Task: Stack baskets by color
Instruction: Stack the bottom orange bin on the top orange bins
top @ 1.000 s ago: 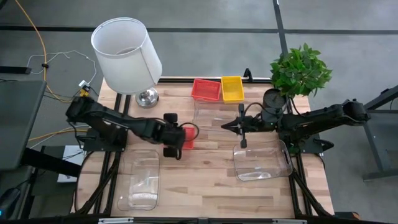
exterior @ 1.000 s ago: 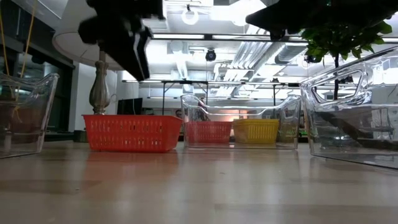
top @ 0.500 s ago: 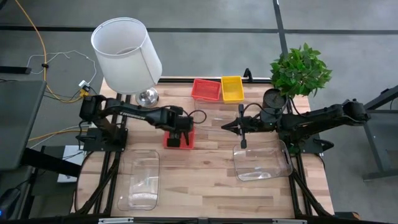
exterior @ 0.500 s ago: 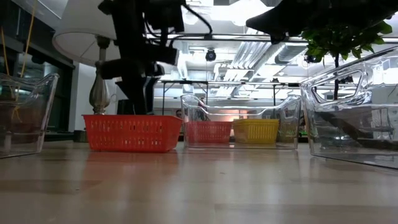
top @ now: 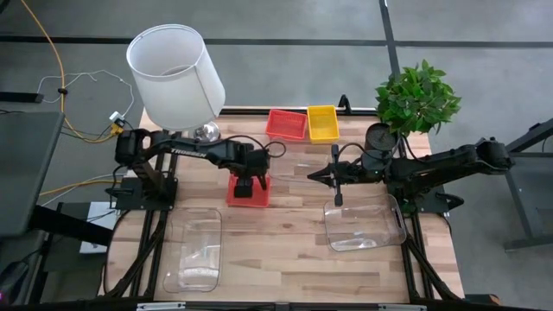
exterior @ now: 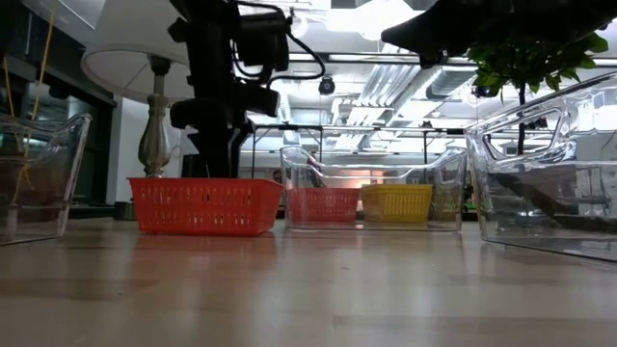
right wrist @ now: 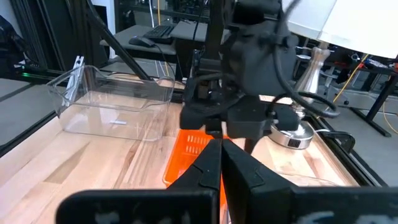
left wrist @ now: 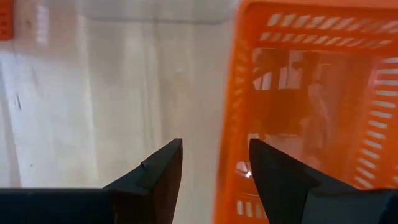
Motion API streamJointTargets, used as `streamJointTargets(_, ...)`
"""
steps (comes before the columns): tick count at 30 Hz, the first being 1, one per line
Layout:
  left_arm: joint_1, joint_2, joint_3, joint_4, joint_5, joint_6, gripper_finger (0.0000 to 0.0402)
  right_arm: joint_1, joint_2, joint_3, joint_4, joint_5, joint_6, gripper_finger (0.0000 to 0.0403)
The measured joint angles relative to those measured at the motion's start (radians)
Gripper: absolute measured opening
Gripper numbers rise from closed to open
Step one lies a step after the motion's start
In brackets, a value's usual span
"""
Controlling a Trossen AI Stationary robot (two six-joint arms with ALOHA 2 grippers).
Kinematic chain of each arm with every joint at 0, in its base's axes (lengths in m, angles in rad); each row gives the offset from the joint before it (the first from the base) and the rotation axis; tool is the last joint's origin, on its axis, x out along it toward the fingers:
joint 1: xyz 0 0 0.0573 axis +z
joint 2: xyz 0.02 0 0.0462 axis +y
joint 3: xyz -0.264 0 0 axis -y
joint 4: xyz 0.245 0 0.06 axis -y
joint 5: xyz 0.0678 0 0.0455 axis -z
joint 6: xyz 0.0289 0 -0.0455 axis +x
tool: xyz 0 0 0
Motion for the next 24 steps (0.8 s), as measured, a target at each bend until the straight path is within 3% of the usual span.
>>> streamJointTargets(6,0.020,0.039,0.000,-0.012,0.053,0.004,0.0172,0.000,0.000,0.000,-0.001,0.000,0.000,0.0000)
streamJointTargets(14,0.019,0.068,-0.001,-0.007,0.042,0.031,0.0161,0.000,0.000,0.000,-0.003,0.000,0.000,0.0000)
streamJointTargets(17,0.015,0.067,-0.001,-0.013,0.042,0.043,0.0122,0.000,0.000,0.000,-0.003,0.000,0.000,0.0000)
streamJointTargets(21,0.004,0.065,0.005,-0.047,0.043,0.039,0.0025,0.000,0.000,0.000,-0.003,0.000,0.000,0.0000)
streamJointTargets(24,-0.005,0.065,0.045,-0.124,0.046,-0.011,0.0013,0.000,0.000,0.000,-0.003,0.000,0.000,0.0000)
